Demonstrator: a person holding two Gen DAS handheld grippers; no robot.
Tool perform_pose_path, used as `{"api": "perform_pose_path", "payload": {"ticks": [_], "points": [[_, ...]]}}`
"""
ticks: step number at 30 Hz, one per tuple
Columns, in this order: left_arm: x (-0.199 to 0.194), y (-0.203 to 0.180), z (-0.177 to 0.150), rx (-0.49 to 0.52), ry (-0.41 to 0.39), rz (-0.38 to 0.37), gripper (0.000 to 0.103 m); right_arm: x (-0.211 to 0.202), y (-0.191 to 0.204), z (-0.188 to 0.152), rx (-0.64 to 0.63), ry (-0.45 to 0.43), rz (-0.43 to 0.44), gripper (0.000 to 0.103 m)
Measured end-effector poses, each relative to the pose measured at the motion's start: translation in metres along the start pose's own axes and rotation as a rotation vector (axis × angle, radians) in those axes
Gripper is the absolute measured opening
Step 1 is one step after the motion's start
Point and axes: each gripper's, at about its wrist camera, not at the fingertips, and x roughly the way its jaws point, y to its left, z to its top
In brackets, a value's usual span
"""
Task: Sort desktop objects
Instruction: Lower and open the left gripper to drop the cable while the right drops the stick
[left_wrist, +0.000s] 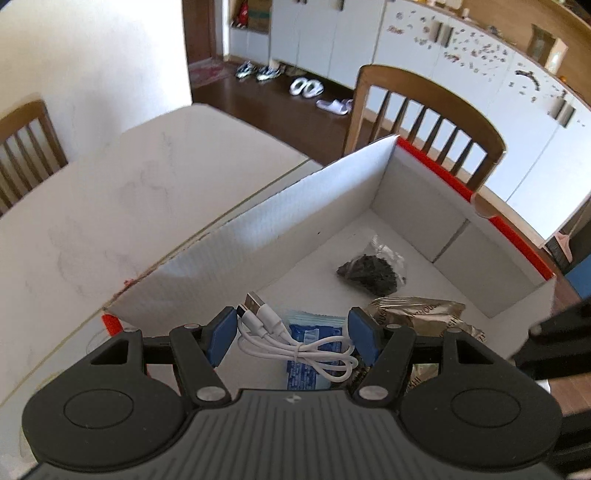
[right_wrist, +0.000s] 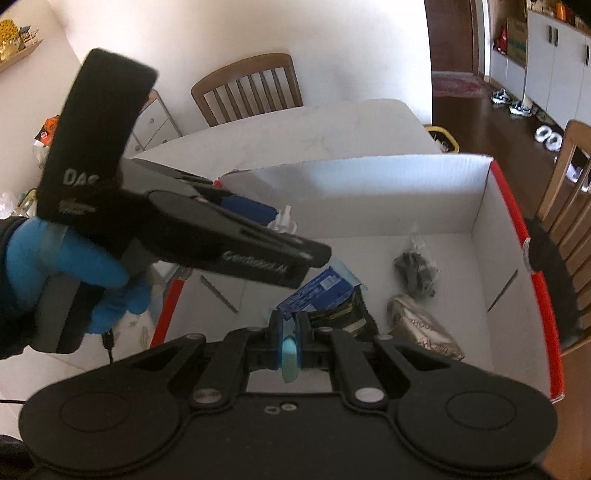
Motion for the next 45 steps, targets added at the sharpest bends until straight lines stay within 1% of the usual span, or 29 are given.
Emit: {"api": "perform_pose_path", "payload": {"ticks": [4, 8, 14, 19, 22, 23, 27, 30, 32, 33, 34, 35, 36, 38, 40, 43, 44, 45], "points": [[0.015, 0.001, 0.004, -0.012, 0.041, 0.02, 0.066, 0.01, -0.01, -0.004, 0.047, 0.034, 0.012, 0.006], [0.025, -0.002, 0.006, 0.002, 0.07, 0.029, 0.066, 0.01, -0.018, -0.005, 0.068, 0.029, 0.015, 0.006], [0.043, -0.004, 0.01, 0.013, 0.14, 0.053, 0.066, 0.016, -0.024, -0.004, 0.057, 0.034, -0.037, 0.007], [0.053, -0.004, 0.009, 0.005, 0.181, 0.058, 0.066, 0.016, -0.031, -0.005, 0.083, 0.041, -0.04, 0.007], [0.058, -0.002, 0.006, -0.004, 0.202, 0.054, 0.066, 0.021, -0.034, -0.005, 0.075, 0.057, -0.058, 0.013], [0.059, -0.002, 0.006, -0.006, 0.204, 0.053, 0.066, 0.022, -0.035, -0.005, 0.075, 0.063, -0.062, 0.017], [0.058, -0.003, 0.006, -0.003, 0.201, 0.044, 0.067, 0.024, -0.041, -0.006, 0.075, 0.076, -0.081, 0.018], [0.058, -0.004, 0.005, -0.003, 0.207, 0.049, 0.067, 0.022, -0.041, -0.005, 0.073, 0.073, -0.084, 0.022], [0.056, -0.004, 0.005, -0.008, 0.205, 0.059, 0.067, 0.02, -0.038, -0.005, 0.061, 0.071, -0.088, 0.028], [0.056, -0.004, 0.004, -0.011, 0.203, 0.057, 0.068, 0.019, -0.037, -0.005, 0.054, 0.068, -0.093, 0.029], [0.054, -0.003, 0.004, -0.014, 0.201, 0.054, 0.068, 0.016, -0.036, -0.005, 0.049, 0.064, -0.098, 0.033], [0.052, -0.002, 0.003, -0.018, 0.199, 0.053, 0.068, 0.014, -0.035, -0.005, 0.047, 0.06, -0.098, 0.042], [0.051, -0.002, 0.002, -0.019, 0.197, 0.05, 0.069, 0.013, -0.035, -0.006, 0.045, 0.053, -0.098, 0.045], [0.049, -0.002, 0.003, -0.015, 0.195, 0.041, 0.074, 0.009, -0.032, -0.007, 0.032, 0.048, -0.095, 0.043], [0.045, -0.003, 0.003, -0.013, 0.186, 0.037, 0.075, 0.004, -0.028, -0.007, 0.018, 0.04, -0.095, 0.043], [0.036, -0.008, 0.003, -0.009, 0.166, 0.037, 0.081, -0.003, -0.026, -0.007, 0.003, 0.035, -0.093, 0.044], [0.033, -0.008, 0.004, -0.009, 0.158, 0.036, 0.082, -0.005, -0.025, -0.008, -0.003, 0.033, -0.095, 0.051], [0.03, -0.01, 0.004, -0.008, 0.151, 0.034, 0.082, -0.006, -0.024, -0.009, -0.008, 0.027, -0.097, 0.054]]}}
